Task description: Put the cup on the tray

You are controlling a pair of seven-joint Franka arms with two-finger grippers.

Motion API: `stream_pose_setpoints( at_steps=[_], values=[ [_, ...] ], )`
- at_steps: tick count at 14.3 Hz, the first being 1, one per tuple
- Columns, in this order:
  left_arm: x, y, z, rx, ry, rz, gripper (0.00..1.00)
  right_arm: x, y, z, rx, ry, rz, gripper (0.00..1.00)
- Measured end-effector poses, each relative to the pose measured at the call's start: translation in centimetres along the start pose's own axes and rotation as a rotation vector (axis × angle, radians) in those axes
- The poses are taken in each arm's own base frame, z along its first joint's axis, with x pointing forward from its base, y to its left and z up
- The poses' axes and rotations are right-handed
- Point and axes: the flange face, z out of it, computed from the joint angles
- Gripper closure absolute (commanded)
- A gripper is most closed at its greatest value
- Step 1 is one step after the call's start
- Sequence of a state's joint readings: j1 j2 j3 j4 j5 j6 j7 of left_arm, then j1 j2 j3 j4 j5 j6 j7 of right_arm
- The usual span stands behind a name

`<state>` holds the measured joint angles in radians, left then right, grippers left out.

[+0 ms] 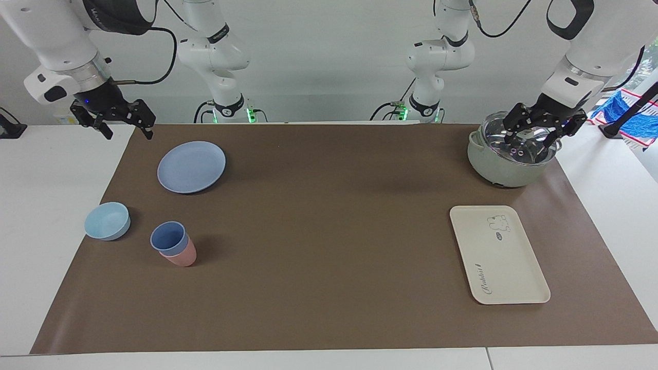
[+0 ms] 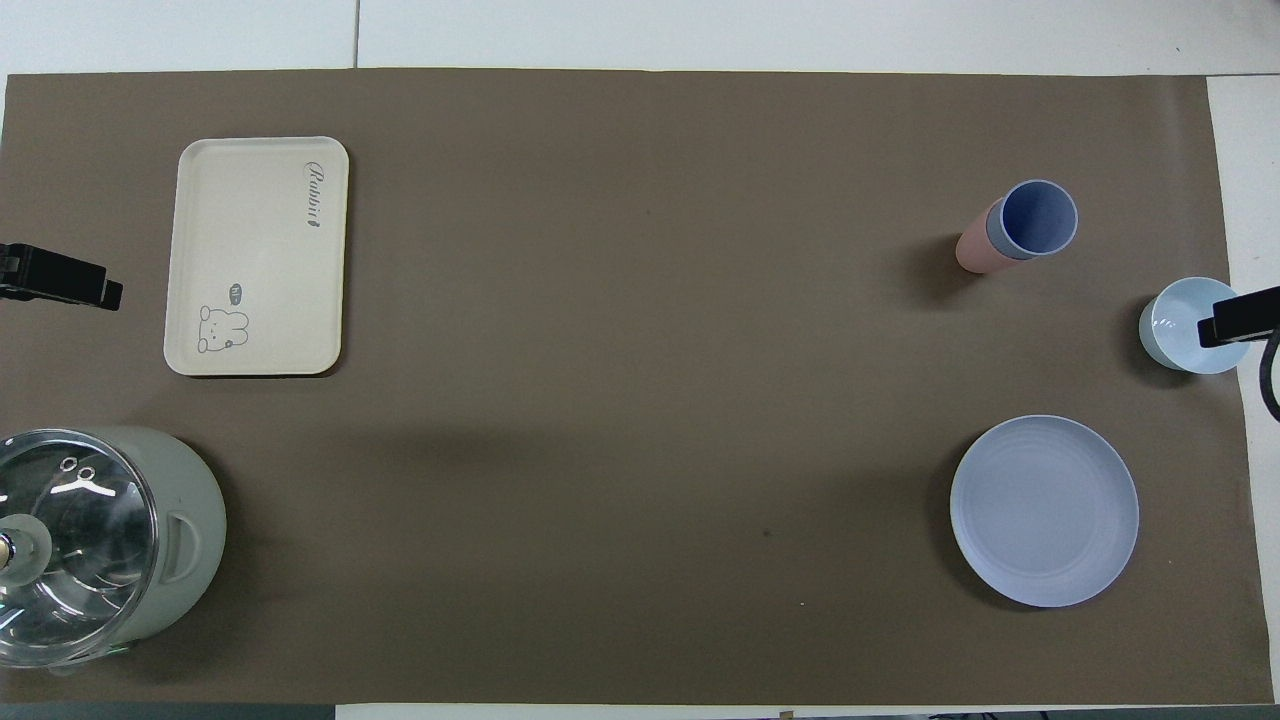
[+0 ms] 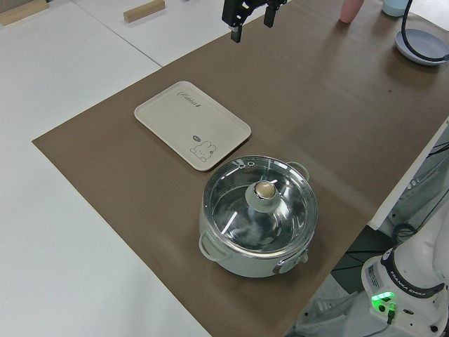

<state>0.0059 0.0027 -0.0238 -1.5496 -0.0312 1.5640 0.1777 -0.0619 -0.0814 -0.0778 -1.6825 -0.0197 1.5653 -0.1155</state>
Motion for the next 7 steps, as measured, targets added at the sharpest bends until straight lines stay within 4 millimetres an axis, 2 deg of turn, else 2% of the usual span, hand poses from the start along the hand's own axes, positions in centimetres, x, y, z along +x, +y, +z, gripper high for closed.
stream_pose_setpoints(
  at_steps=[5, 7],
  values=[
    [0.0, 0.0, 0.0, 0.0, 0.0, 0.0, 0.0, 0.08, 0.02, -0.04, 0.0, 0.006, 0.002, 0.0],
    [0.0, 0.0, 0.0, 0.0, 0.0, 0.0, 0.0, 0.46, -0.63, -0.15, -0.003, 0.027, -0.011, 0.0]
  ],
)
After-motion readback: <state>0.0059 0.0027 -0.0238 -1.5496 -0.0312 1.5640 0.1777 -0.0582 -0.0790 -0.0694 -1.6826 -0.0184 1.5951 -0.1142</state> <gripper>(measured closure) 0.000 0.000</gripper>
